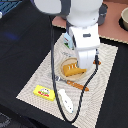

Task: Interact with the objects in diverse but meaningful ways.

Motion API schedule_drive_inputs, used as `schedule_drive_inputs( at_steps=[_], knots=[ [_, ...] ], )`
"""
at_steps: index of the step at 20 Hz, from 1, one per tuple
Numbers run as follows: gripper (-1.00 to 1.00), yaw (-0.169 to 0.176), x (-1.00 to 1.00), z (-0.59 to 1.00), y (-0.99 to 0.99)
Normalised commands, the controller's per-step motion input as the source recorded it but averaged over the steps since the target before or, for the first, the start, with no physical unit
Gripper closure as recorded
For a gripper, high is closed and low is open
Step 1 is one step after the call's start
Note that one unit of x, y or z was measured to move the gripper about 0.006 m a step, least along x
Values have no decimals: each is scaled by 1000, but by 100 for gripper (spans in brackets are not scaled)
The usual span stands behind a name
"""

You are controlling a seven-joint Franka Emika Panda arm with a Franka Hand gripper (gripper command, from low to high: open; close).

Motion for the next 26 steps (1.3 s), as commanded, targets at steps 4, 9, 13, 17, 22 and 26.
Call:
schedule_drive_inputs(
  at_steps=[4,9,13,17,22,26],
  knots=[
    [-100,0,104,-284,-136],
    [-100,7,154,-262,-46],
    [-100,12,144,-279,-25],
    [-100,12,131,-264,-37],
    [-100,12,148,-210,-15],
    [100,10,140,-186,-18]
  ],
)
